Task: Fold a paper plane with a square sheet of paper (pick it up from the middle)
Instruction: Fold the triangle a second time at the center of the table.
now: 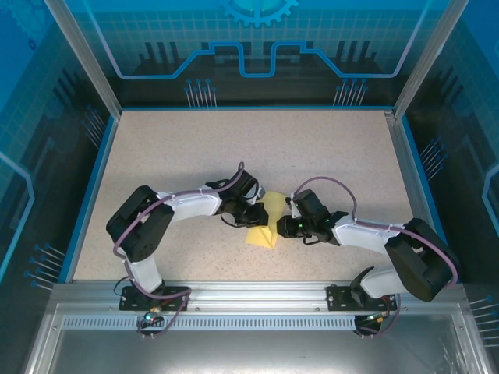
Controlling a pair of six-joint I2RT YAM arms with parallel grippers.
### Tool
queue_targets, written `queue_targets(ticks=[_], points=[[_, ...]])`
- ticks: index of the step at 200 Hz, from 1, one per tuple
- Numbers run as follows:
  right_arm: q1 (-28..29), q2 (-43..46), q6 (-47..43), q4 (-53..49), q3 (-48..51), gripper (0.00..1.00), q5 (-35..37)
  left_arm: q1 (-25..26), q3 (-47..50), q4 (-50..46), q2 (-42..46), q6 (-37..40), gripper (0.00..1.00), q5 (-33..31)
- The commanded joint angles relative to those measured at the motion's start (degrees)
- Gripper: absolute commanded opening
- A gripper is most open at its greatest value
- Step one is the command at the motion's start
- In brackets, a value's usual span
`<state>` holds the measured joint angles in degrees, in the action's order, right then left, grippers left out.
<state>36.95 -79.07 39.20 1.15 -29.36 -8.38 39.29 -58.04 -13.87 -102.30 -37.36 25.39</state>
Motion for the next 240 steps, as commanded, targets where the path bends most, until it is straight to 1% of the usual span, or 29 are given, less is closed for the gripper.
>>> queue_targets(ticks=[1,15,42,87,140,240], points=[[-1.00,0.54,-1.48,0.43,0.14,0.16,-0.76,0.35,-2.41,-0.90,-1.72,0.80,0.13,1.75],[-1.00,0.79,-2.05,0.35,0.26,0.17,-1.28,0.44,-2.89,-0.81,-2.44,0.78,0.13,1.92],[-1.05,1.87,-2.55,-0.22,0.79,0.23,-1.37,0.36,-3.72,-0.64,-3.89,0.85,0.13,2.03],[-1.38,3.74,-3.03,-1.28,1.75,0.27,-1.57,0.52,-5.08,-1.07,-5.53,1.24,0.13,2.15],[-1.44,3.42,-3.24,-0.42,2.55,0.28,-2.86,0.47,-5.93,-0.91,-7.12,1.39,0.13,2.39],[-1.46,4.15,-3.42,-0.77,3.68,0.29,-2.91,0.79,-7.80,-1.14,-9.48,1.65,0.13,2.32]])
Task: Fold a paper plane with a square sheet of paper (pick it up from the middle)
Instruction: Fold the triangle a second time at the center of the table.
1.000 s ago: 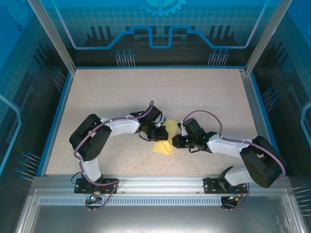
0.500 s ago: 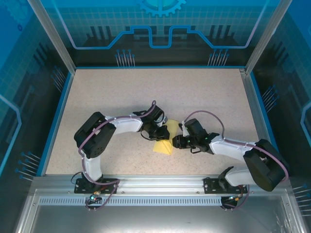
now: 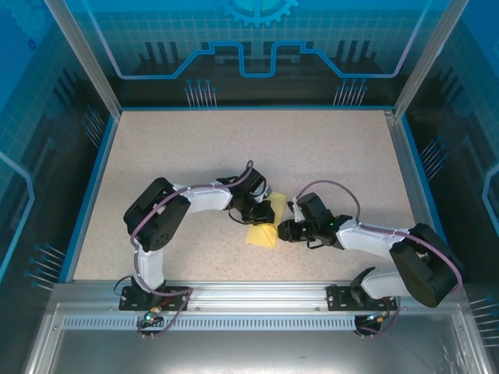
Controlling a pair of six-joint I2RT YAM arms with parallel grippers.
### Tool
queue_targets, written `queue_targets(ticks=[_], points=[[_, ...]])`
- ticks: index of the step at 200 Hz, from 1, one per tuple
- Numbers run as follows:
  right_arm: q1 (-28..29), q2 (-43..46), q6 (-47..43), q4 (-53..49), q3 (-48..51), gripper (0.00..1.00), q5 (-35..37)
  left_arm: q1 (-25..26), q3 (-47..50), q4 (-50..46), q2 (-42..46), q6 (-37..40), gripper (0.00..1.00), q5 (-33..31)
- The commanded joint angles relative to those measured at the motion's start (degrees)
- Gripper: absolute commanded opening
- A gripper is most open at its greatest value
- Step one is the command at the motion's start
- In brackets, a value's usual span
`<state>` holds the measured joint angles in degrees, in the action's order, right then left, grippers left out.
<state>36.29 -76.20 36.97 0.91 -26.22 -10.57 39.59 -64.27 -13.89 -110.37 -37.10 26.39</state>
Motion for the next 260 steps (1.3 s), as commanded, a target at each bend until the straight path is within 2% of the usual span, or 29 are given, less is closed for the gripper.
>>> queue_targets(ticks=[1,146,226,260], points=[[-0.75,1.26,-1.20,-0.54,0.50,0.29,-0.70,0.53,-1.56,-1.13,-1.47,1.40,0.13,1.35],[0.22,-0.37,-0.45,3.02,0.51,0.32,-3.68,0.57,-2.30,-0.75,-4.07,1.64,0.15,0.44],[0.88,-1.35,-1.24,3.55,0.22,0.34,-0.59,0.47,-0.57,1.26,-2.66,0.62,0.35,0.32],[0.88,-2.43,-1.13,4.75,-0.23,0.33,0.11,0.40,0.10,2.62,-2.42,-0.25,0.40,0.68]])
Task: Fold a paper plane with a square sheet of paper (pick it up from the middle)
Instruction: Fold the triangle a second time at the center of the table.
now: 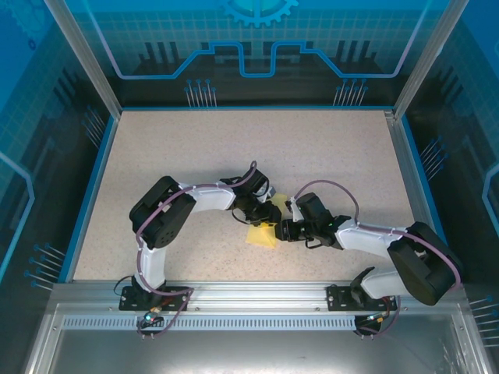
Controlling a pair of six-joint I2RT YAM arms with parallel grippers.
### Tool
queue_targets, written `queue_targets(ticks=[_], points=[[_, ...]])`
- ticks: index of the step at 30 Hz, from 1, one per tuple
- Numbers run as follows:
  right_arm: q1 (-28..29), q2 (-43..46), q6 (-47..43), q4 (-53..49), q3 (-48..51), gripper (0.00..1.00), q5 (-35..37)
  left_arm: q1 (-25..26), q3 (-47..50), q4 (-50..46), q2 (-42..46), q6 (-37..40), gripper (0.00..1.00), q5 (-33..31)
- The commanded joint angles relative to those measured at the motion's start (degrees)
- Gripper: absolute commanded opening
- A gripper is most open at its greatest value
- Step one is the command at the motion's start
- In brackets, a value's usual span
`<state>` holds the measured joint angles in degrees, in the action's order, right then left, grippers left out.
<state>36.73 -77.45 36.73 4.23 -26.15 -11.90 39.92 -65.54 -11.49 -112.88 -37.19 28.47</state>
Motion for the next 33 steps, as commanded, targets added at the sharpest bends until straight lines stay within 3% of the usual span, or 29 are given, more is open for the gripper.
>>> queue_targets(ticks=[1,5,25,33], points=[[0.44,-1.18,-0.89,1.42,-0.30,0.33,1.45,0.11,1.37,0.32,0.11,-0.21,0.40,-1.40],[-0.04,-1.87,-0.37,2.33,-0.32,0.33,1.88,0.01,2.08,1.27,0.90,-0.71,0.45,-1.47],[-0.26,-6.42,-0.11,2.89,-1.88,0.22,2.85,-0.94,5.35,5.24,4.07,-2.89,0.47,-1.29],[-1.08,0.08,2.55,4.38,1.40,0.14,1.31,-1.51,6.03,6.95,2.87,-3.70,0.46,-0.61]])
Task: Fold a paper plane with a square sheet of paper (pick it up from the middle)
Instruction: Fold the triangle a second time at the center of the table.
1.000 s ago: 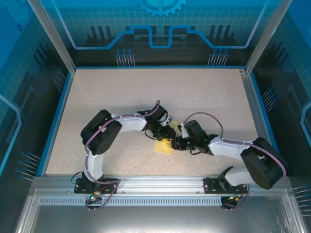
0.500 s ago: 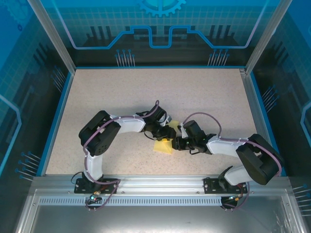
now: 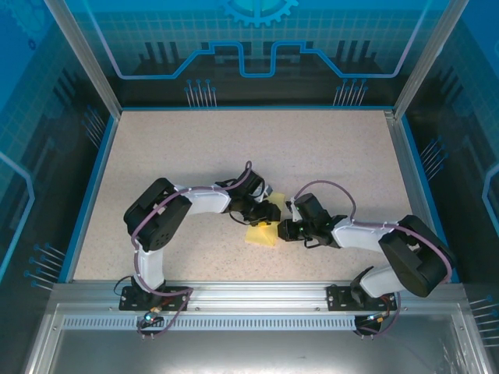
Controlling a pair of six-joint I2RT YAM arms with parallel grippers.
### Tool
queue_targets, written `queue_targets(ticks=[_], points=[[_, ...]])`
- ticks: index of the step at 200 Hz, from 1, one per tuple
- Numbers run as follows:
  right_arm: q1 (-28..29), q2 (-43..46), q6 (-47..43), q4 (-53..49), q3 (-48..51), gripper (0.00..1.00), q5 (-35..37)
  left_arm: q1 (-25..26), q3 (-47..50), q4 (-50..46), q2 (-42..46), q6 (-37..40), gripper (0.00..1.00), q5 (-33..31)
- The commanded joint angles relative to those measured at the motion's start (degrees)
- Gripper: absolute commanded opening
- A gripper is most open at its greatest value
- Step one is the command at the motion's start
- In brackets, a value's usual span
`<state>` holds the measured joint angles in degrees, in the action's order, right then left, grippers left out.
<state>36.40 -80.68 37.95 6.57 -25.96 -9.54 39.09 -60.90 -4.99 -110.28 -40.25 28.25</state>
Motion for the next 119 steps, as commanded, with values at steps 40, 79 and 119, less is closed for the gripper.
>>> queue_targets(ticks=[40,79,119], points=[[-2.04,7.74,7.88,8.52,5.35,0.10,-8.82,-1.19,1.84,1.50,-0.86,-0.95,0.46,-0.44],[0.58,8.45,14.20,16.77,8.37,0.07,-10.11,-1.36,1.95,2.33,-1.51,-1.45,0.45,-0.39],[3.12,5.59,16.11,19.78,8.43,0.05,-8.68,-1.40,2.32,2.97,-2.02,-1.80,0.45,-0.55]])
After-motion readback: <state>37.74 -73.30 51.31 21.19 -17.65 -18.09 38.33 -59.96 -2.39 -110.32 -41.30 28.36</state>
